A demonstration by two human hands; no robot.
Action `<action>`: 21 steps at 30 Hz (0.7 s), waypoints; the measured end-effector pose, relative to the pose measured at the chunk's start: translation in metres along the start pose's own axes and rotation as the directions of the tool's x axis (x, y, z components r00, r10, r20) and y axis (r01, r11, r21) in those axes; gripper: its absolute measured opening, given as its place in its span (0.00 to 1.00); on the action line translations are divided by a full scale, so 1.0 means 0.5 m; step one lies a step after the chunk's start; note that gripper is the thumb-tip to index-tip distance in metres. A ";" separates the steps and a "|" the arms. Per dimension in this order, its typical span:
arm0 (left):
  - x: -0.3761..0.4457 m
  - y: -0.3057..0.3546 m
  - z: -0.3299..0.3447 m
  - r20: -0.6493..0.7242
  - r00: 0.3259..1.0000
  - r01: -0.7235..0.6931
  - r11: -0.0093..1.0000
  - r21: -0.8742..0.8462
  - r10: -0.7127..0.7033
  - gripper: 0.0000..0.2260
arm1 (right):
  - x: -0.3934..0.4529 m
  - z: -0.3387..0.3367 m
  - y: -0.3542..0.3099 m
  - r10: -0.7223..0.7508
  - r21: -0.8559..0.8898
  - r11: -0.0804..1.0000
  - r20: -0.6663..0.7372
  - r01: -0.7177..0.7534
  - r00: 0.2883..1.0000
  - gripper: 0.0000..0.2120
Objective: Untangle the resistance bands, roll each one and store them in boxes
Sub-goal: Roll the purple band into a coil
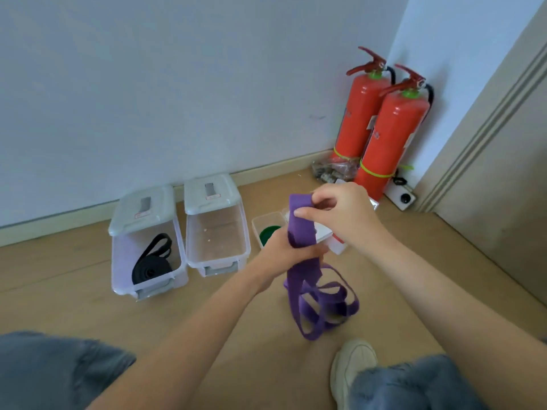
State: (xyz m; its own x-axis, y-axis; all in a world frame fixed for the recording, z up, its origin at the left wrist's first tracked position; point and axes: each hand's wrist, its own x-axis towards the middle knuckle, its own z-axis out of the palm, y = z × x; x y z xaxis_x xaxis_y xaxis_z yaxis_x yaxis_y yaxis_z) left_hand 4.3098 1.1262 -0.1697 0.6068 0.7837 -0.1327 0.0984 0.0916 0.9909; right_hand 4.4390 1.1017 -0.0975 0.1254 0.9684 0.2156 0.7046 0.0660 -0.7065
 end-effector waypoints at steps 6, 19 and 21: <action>-0.104 0.152 -0.098 0.163 0.984 0.051 0.988 0.144 -0.075 0.06 | -0.015 -0.016 -0.079 0.268 0.200 0.937 0.112 -0.286 0.957 0.17; -0.165 0.059 -0.157 -0.115 0.985 0.169 0.816 0.553 -0.126 0.10 | 0.002 0.016 -0.181 0.186 0.805 0.527 0.204 -0.273 0.961 0.01; -0.170 0.042 -0.175 -0.116 0.976 0.217 0.806 0.551 -0.184 0.10 | 0.024 0.017 -0.166 0.242 0.827 0.498 0.155 -0.260 0.958 0.03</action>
State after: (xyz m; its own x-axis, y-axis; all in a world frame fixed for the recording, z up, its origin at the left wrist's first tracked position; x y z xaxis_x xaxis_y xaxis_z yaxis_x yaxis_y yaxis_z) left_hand 4.1913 1.1154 -0.1360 0.4823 0.8196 -0.3092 0.6458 -0.0942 0.7577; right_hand 4.3761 1.1098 -0.0420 0.1823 0.9808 -0.0691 -0.2594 -0.0198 -0.9656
